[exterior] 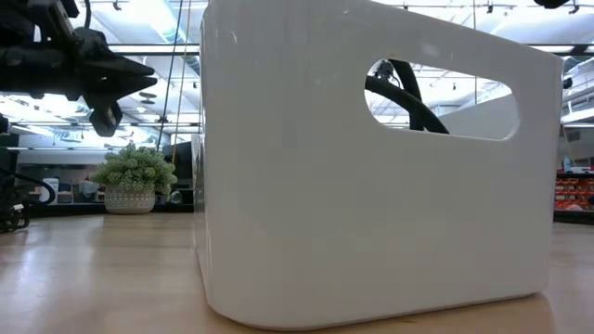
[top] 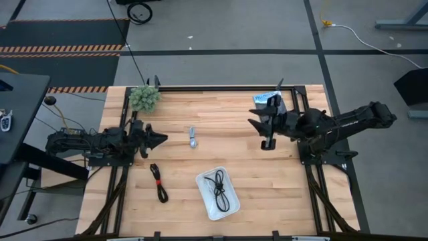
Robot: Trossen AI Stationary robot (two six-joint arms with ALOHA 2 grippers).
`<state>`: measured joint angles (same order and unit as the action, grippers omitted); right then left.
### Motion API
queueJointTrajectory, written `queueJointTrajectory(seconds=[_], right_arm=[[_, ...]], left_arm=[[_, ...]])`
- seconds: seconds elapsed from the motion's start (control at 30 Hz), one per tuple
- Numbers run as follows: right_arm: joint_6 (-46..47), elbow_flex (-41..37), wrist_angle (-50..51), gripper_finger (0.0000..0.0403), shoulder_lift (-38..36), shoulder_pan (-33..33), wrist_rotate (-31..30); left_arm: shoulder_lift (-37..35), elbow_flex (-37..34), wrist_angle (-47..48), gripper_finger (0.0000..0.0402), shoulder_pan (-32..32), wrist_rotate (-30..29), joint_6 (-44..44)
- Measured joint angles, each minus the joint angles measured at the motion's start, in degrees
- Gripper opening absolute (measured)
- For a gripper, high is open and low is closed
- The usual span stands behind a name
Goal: Pick and place USB-C Cables
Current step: Put the black charger cable into the white bin
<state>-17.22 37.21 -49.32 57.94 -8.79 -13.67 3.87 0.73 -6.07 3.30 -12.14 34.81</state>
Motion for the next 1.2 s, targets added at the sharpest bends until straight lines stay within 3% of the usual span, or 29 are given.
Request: queueJointTrajectory(seconds=[0.1, 0.23, 0.4, 0.53, 0.73, 0.87, 0.97, 1.1, 1.2], right_arm=[[-2.8, 0.0, 2.0, 0.0148, 0.2, -0.2, 0.1], [-8.1, 0.0, 6.5, 0.0148, -1.0, -0.2, -2.1], [-11.5, 0.0, 7.9, 0.0148, -2.9, -0.2, -8.4], [-13.0, 0.0, 9.2, 0.0148, -4.1, 0.2, -9.1], [-13.4, 0.0, 9.7, 0.0148, -4.2, 1.1, -9.2], [-13.3, 0.0, 9.7, 0.0148, -4.2, 1.7, -9.2], [-12.2, 0.0, 9.7, 0.0148, -4.2, 1.9, -8.3], [-9.9, 0.0, 10.5, 0.0148, -4.1, 1.9, -7.5], [-9.8, 0.0, 12.2, 0.0148, -4.1, 1.9, -7.5]], left_arm=[[1.7, 0.0, -0.1, 0.0064, 1.5, 3.3, 5.2], [6.7, 0.0, -0.7, 0.0051, 4.9, 1.5, 10.6], [13.8, 0.0, -9.0, 0.0026, 9.7, 2.6, 19.1], [18.6, 0.0, -15.7, 0.0007, 14.3, 3.0, 24.3], [26.1, 5.0, -16.9, 0.0006, 21.0, -1.3, 30.9], [32.9, 15.8, -8.3, 0.0005, 23.7, -2.7, 30.2], [38.5, 25.6, 6.8, 0.0004, 26.0, -2.5, 31.2], [47.0, 36.5, 28.2, 0.0004, 29.3, -2.1, 41.4], [53.3, 43.6, 41.3, 0.0004, 30.9, 1.3, 49.5]])
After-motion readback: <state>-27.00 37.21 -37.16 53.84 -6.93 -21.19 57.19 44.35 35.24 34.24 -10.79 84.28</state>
